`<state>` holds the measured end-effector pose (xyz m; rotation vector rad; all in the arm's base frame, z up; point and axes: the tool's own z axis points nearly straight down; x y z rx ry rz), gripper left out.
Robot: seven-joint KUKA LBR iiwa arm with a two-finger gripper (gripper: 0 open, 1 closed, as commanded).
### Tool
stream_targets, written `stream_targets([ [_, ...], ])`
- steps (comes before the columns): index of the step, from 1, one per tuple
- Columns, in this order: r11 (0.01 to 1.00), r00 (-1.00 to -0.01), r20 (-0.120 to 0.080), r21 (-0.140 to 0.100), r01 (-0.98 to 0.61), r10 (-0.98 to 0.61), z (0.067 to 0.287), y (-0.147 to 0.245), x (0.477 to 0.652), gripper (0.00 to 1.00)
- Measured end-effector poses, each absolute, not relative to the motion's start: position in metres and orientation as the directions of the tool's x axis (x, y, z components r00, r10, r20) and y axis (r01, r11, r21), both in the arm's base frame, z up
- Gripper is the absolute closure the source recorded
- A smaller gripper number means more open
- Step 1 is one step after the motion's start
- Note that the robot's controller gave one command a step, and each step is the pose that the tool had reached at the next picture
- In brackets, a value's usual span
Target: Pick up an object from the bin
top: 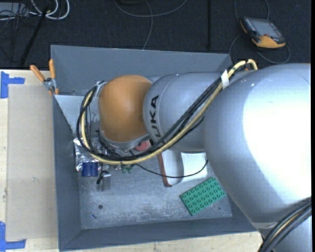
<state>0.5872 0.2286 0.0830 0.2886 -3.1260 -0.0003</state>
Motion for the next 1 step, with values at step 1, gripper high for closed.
stream_targets([
  [1,0.984,-0.984,0.0,0.001,-0.179,-0.179,0.0856,0.2279,0.5883,1.0],
])
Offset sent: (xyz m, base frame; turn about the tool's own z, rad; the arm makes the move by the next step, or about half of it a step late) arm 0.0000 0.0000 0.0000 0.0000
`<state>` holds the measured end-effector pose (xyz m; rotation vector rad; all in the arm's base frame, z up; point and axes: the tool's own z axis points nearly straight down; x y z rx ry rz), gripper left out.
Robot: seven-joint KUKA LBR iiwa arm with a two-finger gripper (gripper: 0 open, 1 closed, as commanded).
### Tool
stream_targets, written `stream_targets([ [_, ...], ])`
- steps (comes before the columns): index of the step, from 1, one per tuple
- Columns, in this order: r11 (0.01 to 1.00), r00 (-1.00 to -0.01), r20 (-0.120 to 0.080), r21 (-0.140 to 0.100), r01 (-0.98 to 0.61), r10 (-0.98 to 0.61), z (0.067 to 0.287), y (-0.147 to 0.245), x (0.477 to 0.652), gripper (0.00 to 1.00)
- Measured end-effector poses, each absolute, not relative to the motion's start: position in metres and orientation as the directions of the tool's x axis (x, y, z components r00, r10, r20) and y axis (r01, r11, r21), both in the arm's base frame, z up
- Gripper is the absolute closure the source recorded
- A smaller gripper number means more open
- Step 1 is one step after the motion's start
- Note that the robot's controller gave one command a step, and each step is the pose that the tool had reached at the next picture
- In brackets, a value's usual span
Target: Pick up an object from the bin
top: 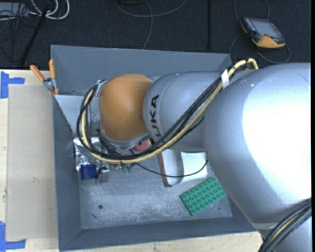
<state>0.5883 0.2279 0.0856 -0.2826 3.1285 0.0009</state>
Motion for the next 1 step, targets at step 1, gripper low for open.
stream_targets([
  [1,0.99,-0.99,-0.01,0.003,-0.144,-0.144,0.2506,0.236,0.5732,1.0],
])
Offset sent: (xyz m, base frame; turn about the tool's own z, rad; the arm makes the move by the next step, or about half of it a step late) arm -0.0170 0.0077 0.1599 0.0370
